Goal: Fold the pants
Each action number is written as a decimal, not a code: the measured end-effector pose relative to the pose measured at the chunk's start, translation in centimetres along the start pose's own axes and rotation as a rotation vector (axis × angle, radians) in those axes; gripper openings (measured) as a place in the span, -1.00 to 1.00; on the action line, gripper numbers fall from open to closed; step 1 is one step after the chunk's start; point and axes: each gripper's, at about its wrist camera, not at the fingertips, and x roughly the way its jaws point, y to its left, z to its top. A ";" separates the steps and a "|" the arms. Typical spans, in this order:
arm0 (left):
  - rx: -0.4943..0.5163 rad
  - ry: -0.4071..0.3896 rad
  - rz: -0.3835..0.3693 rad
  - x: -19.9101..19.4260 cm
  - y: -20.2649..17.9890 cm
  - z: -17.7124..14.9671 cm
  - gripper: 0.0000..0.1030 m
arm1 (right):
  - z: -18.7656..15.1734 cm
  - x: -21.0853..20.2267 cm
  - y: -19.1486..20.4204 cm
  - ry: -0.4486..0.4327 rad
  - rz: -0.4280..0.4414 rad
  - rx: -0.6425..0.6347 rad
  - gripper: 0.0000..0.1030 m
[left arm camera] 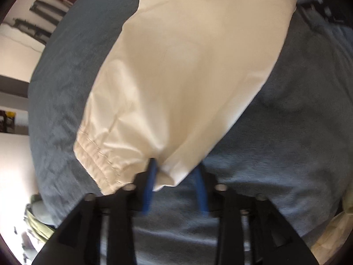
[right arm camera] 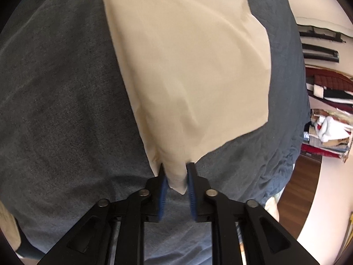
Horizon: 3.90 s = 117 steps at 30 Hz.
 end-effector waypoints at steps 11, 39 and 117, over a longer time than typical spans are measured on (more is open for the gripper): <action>-0.170 -0.137 0.031 -5.5 -1.6 -3.3 -0.04 | -1.9 -4.9 1.4 -0.041 -0.052 0.016 0.08; -0.791 -0.506 0.141 -12.6 2.0 -14.4 0.13 | -5.3 -16.4 0.6 -0.553 -0.102 0.984 0.08; 0.403 -0.324 -0.420 -0.7 -0.5 32.1 -0.38 | -12.6 4.2 -6.1 -0.380 0.228 1.966 0.08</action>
